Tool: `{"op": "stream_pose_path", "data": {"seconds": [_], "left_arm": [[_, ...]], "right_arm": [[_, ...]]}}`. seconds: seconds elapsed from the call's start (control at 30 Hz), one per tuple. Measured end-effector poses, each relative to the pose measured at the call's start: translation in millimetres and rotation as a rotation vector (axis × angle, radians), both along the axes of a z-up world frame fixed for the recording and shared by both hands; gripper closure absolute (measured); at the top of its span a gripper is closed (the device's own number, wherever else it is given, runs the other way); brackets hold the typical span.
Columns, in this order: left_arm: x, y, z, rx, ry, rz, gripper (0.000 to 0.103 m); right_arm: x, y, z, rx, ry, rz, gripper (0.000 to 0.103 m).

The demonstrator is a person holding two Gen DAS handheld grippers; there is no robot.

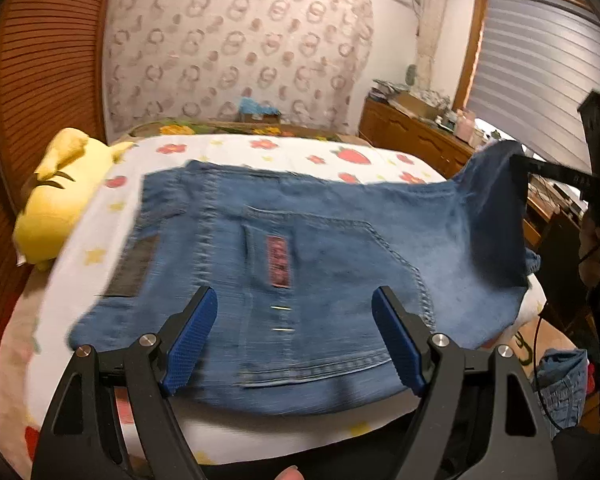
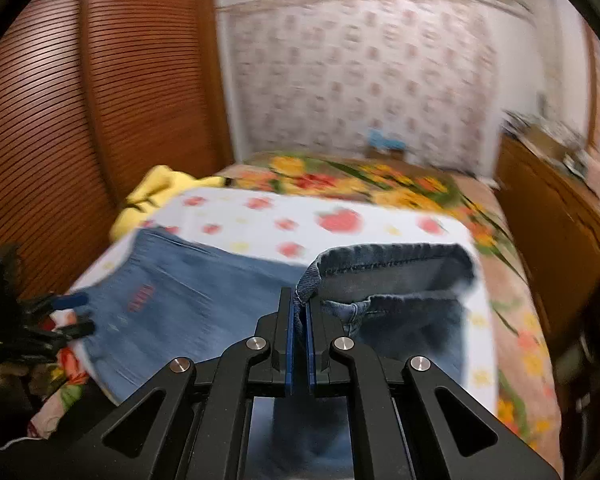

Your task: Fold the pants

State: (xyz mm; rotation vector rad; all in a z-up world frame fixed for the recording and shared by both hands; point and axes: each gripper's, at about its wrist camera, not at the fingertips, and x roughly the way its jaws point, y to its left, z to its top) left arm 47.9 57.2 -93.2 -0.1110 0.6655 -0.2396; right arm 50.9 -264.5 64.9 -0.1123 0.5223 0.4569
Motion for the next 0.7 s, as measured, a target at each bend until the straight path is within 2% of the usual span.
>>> {"op": "stream_pose_path", "data": {"seconds": [0.2,0.33,0.4,0.47,0.5,0.53,0.7], "left_arm": [[-9,26,5,-0.018,-0.012,0.044,0.023],[-11,36,2,-0.011,-0.004,0.061,0.023],[-11,39,0,-0.022,-0.002,0.061,0.023],[-11,40,-1,-0.029,-0.001,0.058,0.023],[-10,40,-1,-0.031,0.0,0.055,0.023],[-10,38,-1,-0.031,0.0,0.051,0.023],[-5,31,-3,-0.035,0.005,0.03,0.023]], "right_arm": [[-8,83,17,-0.032,-0.032,0.236,0.098],[-5,114,11,-0.014,0.004,0.337,0.098],[-1,121,4,-0.022,0.018,0.359,0.095],[7,122,-3,-0.047,0.03,0.368,0.082],[10,122,-6,-0.059,0.031,0.362,0.072],[17,122,-6,-0.067,0.03,0.354,0.068],[22,124,-3,-0.098,0.031,0.303,0.067]]}}
